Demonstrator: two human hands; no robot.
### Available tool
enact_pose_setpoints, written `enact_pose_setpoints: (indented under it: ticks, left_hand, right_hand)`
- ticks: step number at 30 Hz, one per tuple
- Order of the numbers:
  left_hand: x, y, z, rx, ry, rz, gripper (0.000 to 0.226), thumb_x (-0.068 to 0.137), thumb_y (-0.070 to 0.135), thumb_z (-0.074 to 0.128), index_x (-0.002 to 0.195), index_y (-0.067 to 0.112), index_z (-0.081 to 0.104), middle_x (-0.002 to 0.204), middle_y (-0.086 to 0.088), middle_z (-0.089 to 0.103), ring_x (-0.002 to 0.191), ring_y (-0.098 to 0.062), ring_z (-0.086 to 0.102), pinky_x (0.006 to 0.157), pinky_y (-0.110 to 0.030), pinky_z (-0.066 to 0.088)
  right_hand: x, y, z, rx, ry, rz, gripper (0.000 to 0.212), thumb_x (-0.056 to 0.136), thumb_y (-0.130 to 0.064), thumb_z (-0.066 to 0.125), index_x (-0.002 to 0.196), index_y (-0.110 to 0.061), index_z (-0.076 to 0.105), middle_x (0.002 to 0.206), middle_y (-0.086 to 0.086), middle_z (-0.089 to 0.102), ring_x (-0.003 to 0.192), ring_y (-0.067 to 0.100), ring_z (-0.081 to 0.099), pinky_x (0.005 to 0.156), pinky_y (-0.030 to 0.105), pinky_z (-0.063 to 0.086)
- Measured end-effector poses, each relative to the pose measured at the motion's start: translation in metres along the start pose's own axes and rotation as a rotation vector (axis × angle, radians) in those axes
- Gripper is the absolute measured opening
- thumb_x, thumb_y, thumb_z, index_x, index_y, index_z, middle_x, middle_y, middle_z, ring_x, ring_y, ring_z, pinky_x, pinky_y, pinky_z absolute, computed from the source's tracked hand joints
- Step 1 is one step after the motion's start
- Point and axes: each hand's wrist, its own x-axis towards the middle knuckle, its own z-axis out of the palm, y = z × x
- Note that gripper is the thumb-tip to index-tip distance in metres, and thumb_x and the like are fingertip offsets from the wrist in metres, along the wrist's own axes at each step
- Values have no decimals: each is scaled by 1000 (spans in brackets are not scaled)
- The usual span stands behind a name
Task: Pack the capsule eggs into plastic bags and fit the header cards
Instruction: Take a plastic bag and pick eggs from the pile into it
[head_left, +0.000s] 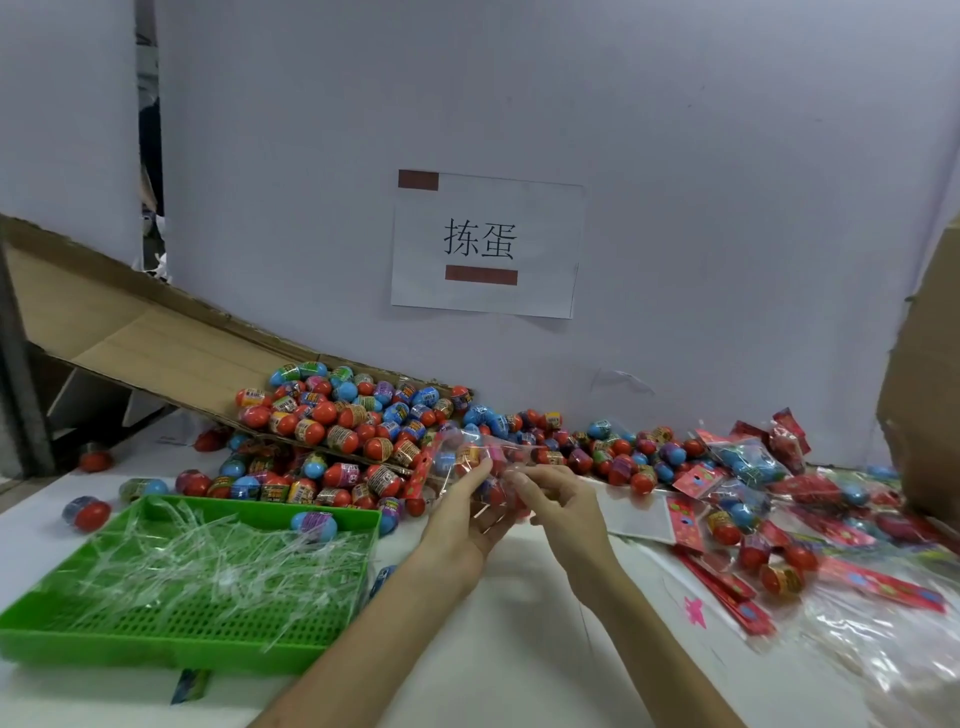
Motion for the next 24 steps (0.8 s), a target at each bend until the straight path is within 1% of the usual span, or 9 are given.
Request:
enact_pose_setpoints:
  ticks: [3, 5, 9, 12, 13, 16, 19, 22, 24]
  left_hand:
    - [-1, 3, -1, -28, -5, 4, 33, 97, 21, 70, 122, -1, 70, 103, -20, 78, 87, -28, 79, 74, -38, 65]
    - [0, 6, -1, -51, 5, 18, 32, 97, 20, 69, 122, 1, 70, 97, -18, 78, 81, -25, 79, 69, -36, 65]
    - [0, 5, 0, -3, 1, 19, 29, 96, 22, 71, 117, 2, 71, 102, -19, 78, 86, -27, 79, 77, -39, 64]
    - [-1, 3, 1, 3, -27, 7, 20, 97, 20, 70, 105, 2, 74, 98, -19, 78, 84, -27, 78, 74, -39, 65]
    - [-1, 3, 1, -10, -27, 10, 18, 97, 20, 69, 101, 3, 74, 96, -19, 78, 83, -27, 78, 74, -39, 65]
    - [2, 7, -1, -30, -5, 25, 17, 97, 21, 70, 99, 5, 75, 95, -16, 78, 83, -25, 78, 82, -42, 64]
    - [1, 7, -2, 5, -30, 2, 19, 95, 23, 73, 95, 6, 80, 98, -16, 77, 88, -26, 78, 72, -39, 65]
    - [1, 4, -2, 21, -38, -38, 25, 96, 23, 72, 112, 4, 75, 105, -15, 78, 96, -30, 78, 70, -38, 64]
    - [1, 4, -2, 37, -50, -41, 27, 96, 23, 71, 116, 5, 74, 110, -16, 78, 100, -31, 77, 70, -38, 64]
  right_hand:
    - [-2, 0, 3, 60, -55, -10, 17, 94, -21, 72, 94, -36, 81, 97, -2, 77, 93, 16, 73, 77, 26, 60]
    - [-2, 0, 3, 77, -10, -11, 14, 89, -23, 78, 101, -31, 78, 97, -5, 76, 92, 13, 72, 77, 28, 60]
    - [-1, 1, 1, 99, 104, -45, 16, 82, -30, 84, 88, -18, 77, 86, 2, 74, 86, 23, 72, 79, 35, 61]
    - [-2, -1, -2, 83, 80, -78, 7, 89, -32, 76, 87, -26, 80, 85, 0, 77, 84, 17, 73, 75, 27, 59]
    - [-3, -1, -2, 77, 43, -73, 11, 93, -30, 71, 88, -30, 81, 88, -1, 78, 86, 15, 73, 76, 25, 58]
    - [-2, -1, 0, 51, -73, -45, 31, 100, -14, 61, 94, -35, 82, 99, -7, 78, 98, 12, 71, 82, 25, 58]
    - [-4, 0, 4, -79, -119, -91, 36, 95, 0, 60, 103, -29, 81, 110, -13, 71, 107, 7, 64, 85, 21, 52]
    - [-5, 2, 7, -221, -164, -131, 46, 93, 7, 56, 104, -33, 76, 113, -3, 56, 106, 6, 56, 85, 18, 47]
    - [-5, 1, 6, -246, -166, -160, 51, 91, 12, 56, 104, -34, 75, 111, -2, 54, 102, 5, 55, 81, 17, 47]
